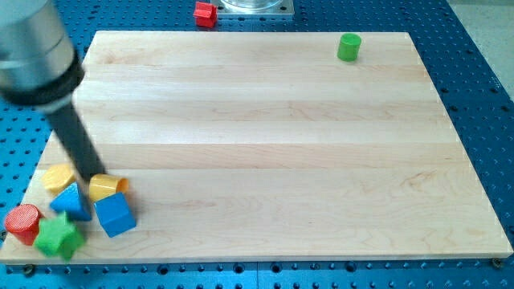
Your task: Slide the green circle closer to the hexagon
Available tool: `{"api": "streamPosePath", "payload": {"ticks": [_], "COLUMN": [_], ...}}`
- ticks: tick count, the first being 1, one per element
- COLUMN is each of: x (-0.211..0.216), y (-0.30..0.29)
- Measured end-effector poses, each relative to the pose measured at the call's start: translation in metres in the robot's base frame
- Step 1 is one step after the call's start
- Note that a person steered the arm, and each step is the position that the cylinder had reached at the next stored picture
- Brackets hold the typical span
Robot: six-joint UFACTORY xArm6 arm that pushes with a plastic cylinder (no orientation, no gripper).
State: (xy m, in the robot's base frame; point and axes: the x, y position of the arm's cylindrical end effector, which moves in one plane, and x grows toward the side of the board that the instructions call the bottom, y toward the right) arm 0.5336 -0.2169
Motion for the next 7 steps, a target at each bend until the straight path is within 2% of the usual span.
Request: {"api": "streamPosePath", "payload": {"ticks": [1,2,3,4,5,6,7], "x": [-0.058,-0.143,-0.158,-0.185,-0.272,-0.310,-0.288], "y": [0.007,0.106,0.229,0.386,0.486,0.481,0.376]}}
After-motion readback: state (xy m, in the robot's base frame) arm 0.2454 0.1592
